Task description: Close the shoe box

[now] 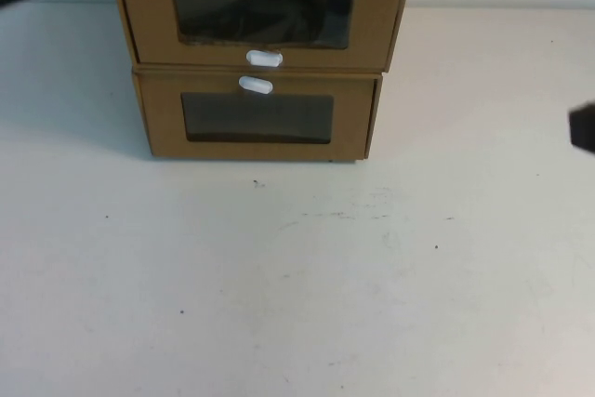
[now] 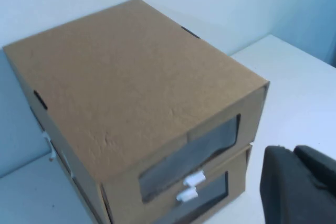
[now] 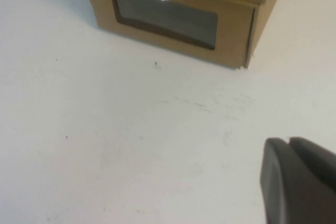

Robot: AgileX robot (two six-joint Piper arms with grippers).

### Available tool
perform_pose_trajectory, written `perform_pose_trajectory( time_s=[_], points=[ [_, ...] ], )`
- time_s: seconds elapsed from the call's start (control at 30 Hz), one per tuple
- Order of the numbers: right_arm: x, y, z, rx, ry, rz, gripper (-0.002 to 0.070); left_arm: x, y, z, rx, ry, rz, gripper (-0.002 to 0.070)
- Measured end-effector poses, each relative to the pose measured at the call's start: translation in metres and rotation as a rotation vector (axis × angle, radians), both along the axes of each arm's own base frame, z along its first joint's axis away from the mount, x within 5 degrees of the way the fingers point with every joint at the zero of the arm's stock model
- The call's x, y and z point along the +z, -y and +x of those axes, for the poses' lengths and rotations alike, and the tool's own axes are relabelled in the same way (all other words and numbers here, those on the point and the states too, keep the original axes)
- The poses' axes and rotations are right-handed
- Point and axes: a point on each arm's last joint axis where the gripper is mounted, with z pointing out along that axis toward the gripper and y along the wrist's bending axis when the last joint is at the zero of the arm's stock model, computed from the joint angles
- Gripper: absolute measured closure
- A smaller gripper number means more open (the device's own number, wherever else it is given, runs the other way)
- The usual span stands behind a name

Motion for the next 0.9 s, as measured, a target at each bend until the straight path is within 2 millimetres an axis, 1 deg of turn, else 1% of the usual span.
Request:
perform_pose_trajectory(
  time_s=[0.03,0.13,0.17,0.23,0.3,0.37,0.43,0.53,0.7,0.8,0.9],
  points=[
    [-0.006,0.005,-0.009,-0.004,0.003,0.008,0.0689,-0.007,-0.001,-0.006,0.01,-0.004,-0.006,0.068],
    [-0.027,0.024,-0.042,-0.015,0.023,0.04,0.0689,-0.03,-0.008,-0.037,0.041,0.025,-0.02,0.068],
    [-0.035,0.029,-0.051,-0.019,0.026,0.049,0.0689,-0.04,-0.01,-0.047,0.054,0.04,-0.023,0.068],
    [-0.05,0.038,-0.066,-0.026,0.038,0.069,0.0689,-0.063,-0.014,-0.065,0.078,0.069,-0.036,0.068],
    [-0.063,0.044,-0.077,-0.026,0.047,0.091,0.0689,-0.092,-0.019,-0.084,0.106,0.11,-0.058,0.068],
    [-0.073,0.047,-0.084,-0.027,0.056,0.105,0.0689,-0.124,-0.024,-0.102,0.139,0.15,-0.086,0.068],
    [-0.081,0.05,-0.088,-0.028,0.071,0.116,0.0689,-0.154,-0.029,-0.119,0.175,0.2,-0.106,0.068],
    [-0.091,0.051,-0.091,-0.027,0.114,0.149,0.0689,-0.194,-0.036,-0.14,0.22,0.264,-0.119,0.068],
    [-0.105,0.049,-0.088,-0.025,0.205,0.225,0.0689,-0.247,-0.045,-0.165,0.282,0.37,-0.154,0.068],
    [-0.117,0.044,-0.082,-0.027,0.233,0.291,0.0689,-0.27,-0.049,-0.172,0.315,0.447,-0.156,0.068],
    [-0.132,0.041,-0.077,-0.038,0.262,0.366,0.0689,-0.291,-0.053,-0.169,0.354,0.474,-0.157,0.068]
  ],
)
